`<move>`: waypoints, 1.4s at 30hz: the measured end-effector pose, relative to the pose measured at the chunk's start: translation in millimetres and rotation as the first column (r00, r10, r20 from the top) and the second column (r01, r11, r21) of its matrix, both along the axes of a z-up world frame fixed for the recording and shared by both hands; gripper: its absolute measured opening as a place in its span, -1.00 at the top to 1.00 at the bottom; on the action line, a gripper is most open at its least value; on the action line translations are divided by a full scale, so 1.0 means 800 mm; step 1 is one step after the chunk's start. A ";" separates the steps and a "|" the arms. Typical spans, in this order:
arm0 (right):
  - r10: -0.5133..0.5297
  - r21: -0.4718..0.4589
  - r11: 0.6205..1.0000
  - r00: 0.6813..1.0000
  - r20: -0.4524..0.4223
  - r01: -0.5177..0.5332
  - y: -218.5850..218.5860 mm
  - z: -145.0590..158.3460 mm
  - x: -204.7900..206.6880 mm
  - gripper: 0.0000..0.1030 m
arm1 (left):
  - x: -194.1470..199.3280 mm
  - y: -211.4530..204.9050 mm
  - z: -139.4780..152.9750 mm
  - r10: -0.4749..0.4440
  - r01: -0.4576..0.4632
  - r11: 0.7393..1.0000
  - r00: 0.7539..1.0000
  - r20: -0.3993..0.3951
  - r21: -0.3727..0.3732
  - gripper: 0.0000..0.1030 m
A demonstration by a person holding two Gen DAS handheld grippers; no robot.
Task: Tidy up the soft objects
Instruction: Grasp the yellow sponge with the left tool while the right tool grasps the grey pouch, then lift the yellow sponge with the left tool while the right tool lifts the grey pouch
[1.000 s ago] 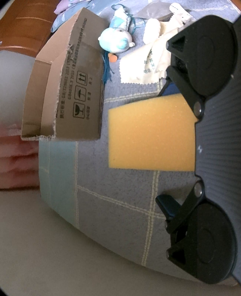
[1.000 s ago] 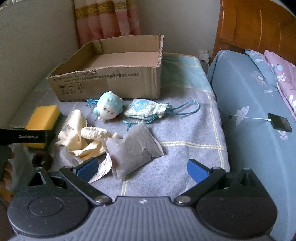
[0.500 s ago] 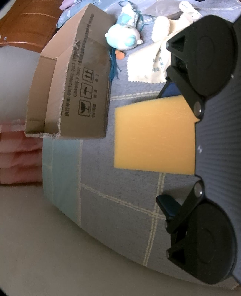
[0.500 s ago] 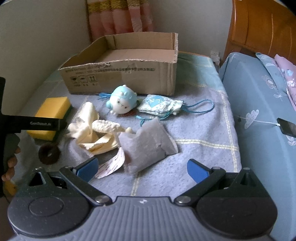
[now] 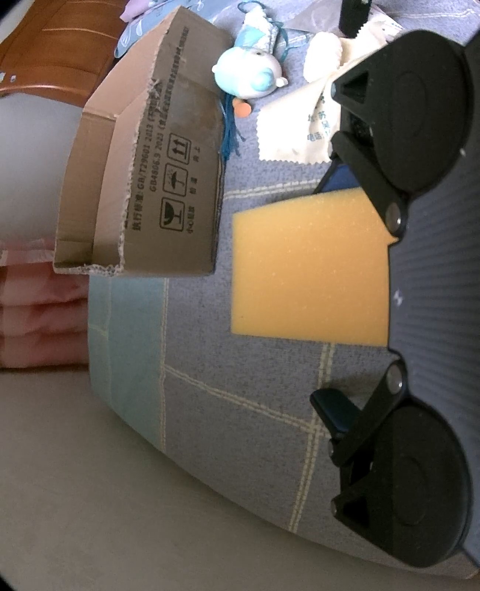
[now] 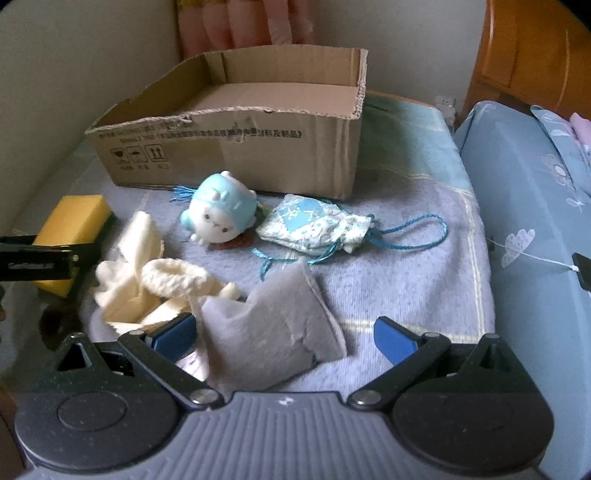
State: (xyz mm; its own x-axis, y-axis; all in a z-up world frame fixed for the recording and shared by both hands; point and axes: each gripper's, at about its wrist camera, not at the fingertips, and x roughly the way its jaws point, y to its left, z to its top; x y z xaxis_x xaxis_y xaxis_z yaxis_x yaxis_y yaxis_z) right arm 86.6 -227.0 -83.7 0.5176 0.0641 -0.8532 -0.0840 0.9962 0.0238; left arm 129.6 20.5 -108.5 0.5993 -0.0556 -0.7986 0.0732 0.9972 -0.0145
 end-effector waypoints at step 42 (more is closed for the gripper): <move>-0.036 -0.111 0.993 0.999 0.020 0.038 -0.012 0.016 -0.063 -0.79 | -0.004 0.002 -0.004 -0.004 0.004 1.000 1.000 0.010 -0.003 -0.99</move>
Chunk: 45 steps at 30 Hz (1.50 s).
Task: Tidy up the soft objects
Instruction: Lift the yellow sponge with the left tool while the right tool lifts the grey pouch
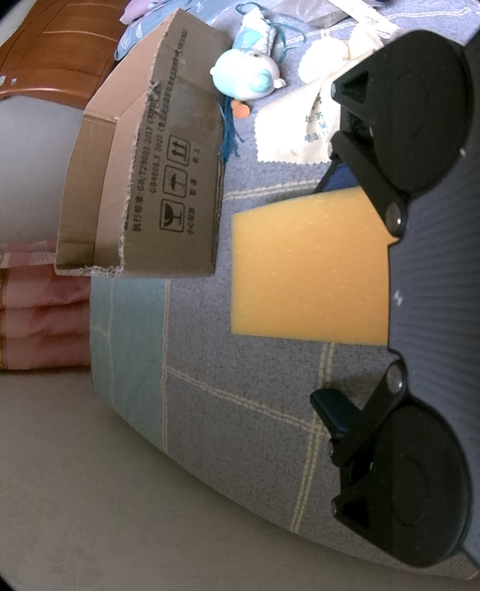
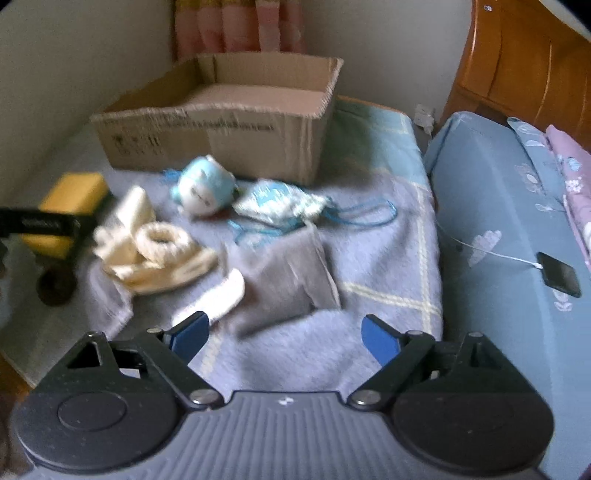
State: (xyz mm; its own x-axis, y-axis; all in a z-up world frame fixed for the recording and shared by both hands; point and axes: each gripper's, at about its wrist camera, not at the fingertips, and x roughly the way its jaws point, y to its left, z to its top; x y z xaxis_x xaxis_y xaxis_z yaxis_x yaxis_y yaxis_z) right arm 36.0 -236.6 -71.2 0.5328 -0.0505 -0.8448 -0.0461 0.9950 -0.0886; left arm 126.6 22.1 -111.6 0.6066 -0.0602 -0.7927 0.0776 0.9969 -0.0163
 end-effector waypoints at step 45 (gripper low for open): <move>0.061 0.006 0.998 0.995 0.083 -0.062 0.006 -0.019 0.040 -0.20 | 0.004 -0.001 0.002 0.004 -0.004 1.000 1.000 -0.009 0.002 -1.00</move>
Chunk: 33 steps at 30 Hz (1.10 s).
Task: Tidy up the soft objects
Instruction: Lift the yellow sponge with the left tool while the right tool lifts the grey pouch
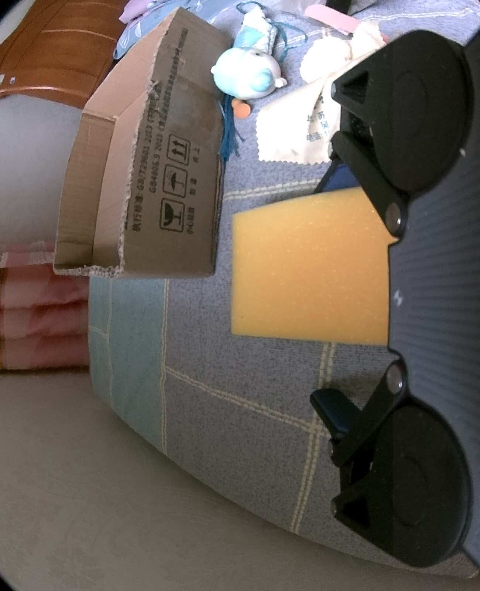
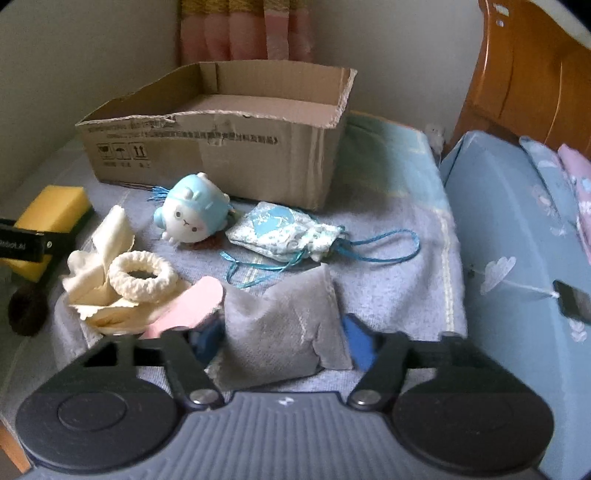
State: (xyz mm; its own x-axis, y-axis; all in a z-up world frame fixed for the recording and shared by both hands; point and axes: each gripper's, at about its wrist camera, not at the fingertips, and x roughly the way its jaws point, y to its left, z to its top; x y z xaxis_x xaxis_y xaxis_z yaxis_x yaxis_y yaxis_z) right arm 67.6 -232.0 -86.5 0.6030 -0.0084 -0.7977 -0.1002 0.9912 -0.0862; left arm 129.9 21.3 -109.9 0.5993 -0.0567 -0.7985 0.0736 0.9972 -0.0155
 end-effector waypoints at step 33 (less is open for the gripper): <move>-0.057 -0.020 0.998 0.997 0.059 0.058 -0.013 0.035 -0.019 -0.09 | -0.007 -0.007 0.059 -0.088 0.089 0.996 0.996 0.024 -0.030 -0.35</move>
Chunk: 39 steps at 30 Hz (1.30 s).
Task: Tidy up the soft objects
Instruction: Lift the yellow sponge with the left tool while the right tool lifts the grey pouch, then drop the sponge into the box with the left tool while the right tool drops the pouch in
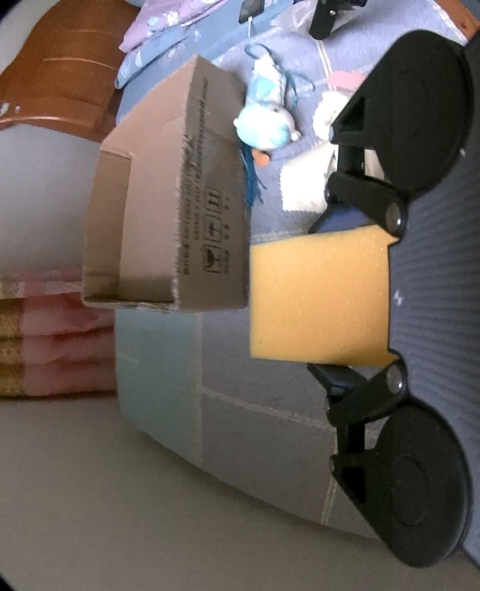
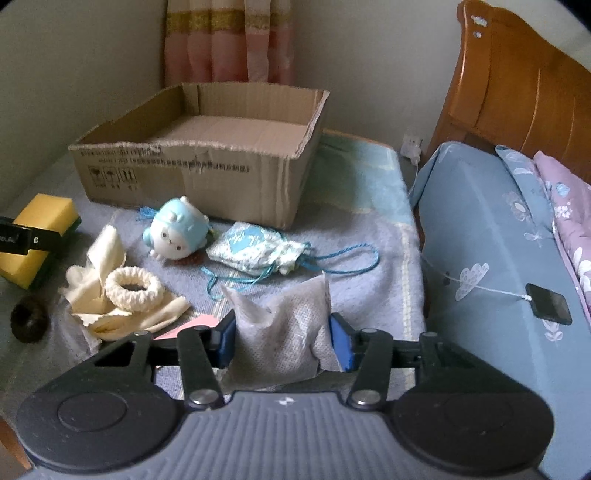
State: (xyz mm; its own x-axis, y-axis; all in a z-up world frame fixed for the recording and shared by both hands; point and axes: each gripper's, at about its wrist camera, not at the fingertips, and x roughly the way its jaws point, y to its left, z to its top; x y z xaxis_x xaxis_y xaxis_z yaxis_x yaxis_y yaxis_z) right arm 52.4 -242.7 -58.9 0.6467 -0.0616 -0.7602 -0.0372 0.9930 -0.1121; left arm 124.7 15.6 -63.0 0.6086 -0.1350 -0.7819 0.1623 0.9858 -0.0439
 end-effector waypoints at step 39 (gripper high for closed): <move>0.166 0.037 0.984 0.976 0.141 -0.173 0.019 0.117 0.114 -0.09 | 0.118 -0.055 0.102 -0.144 0.149 0.988 0.983 0.111 -0.037 -0.97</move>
State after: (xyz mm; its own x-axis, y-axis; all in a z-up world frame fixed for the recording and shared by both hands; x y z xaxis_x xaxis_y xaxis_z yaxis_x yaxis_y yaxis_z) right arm 143.3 -227.8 34.9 0.7423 0.0931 -0.6636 -0.1933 0.9779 -0.0791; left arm 218.8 -28.0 18.3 0.6600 -0.2624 -0.7040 0.3109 0.9484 -0.0620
